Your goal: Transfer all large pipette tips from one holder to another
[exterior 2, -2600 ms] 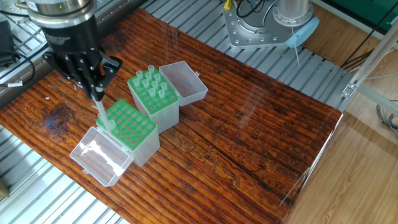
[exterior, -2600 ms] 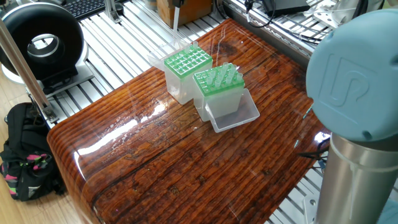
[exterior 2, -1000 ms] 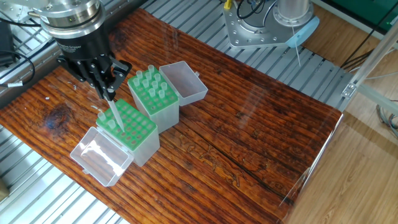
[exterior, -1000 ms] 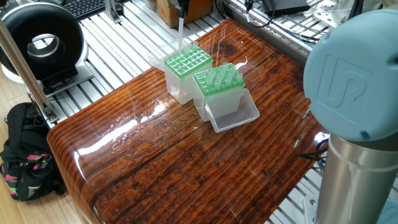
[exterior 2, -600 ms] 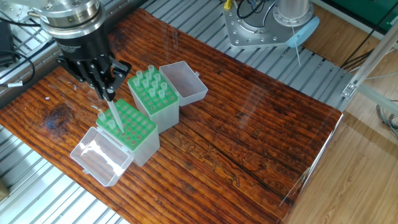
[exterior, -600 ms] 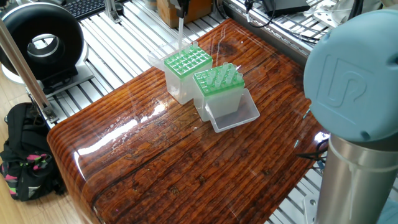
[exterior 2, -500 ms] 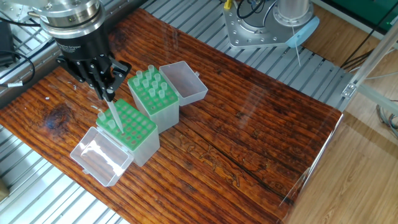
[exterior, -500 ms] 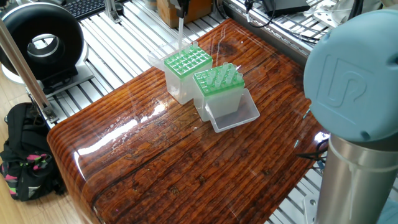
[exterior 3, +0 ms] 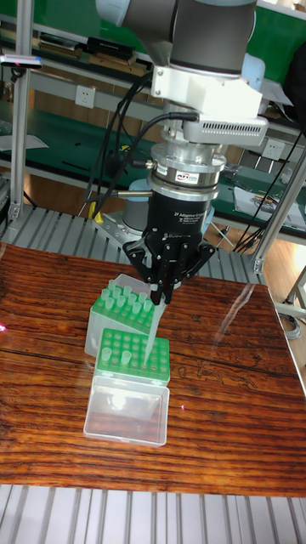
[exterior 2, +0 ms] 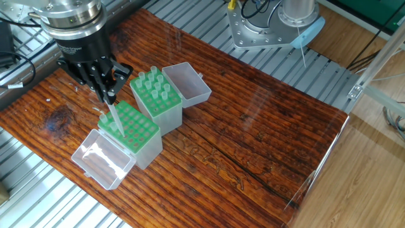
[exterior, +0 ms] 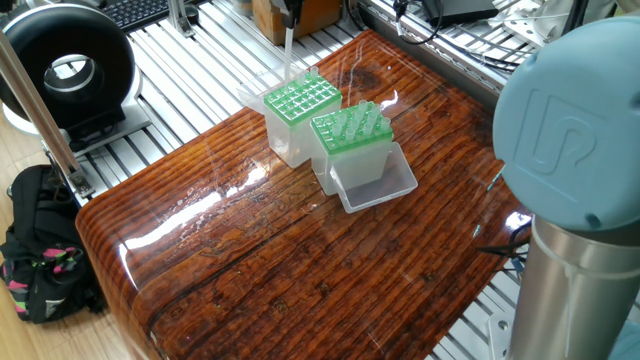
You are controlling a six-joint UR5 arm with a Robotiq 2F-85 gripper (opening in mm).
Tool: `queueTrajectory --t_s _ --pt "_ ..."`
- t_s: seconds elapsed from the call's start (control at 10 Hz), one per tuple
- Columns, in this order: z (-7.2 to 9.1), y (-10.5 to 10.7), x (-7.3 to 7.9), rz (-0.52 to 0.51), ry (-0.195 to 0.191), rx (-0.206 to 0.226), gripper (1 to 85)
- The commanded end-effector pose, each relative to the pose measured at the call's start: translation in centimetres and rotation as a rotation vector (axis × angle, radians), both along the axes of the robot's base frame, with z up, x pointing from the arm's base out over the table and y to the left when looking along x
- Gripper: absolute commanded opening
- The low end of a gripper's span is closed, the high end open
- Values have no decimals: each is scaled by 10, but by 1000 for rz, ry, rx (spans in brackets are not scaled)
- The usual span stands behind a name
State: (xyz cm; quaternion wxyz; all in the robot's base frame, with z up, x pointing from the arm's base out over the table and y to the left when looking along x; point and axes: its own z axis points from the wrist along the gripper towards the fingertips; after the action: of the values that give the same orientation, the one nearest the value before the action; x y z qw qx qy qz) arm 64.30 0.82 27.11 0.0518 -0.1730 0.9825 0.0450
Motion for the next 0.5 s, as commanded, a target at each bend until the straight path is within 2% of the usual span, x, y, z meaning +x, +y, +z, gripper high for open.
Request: queueTrajectory --t_s 0.0,0.2,0.4 --pt "-1 2 1 0 -6 13 53" --pt "-2 2 0 1 -3 13 53" --pt "-3 3 -3 13 12 14 107"
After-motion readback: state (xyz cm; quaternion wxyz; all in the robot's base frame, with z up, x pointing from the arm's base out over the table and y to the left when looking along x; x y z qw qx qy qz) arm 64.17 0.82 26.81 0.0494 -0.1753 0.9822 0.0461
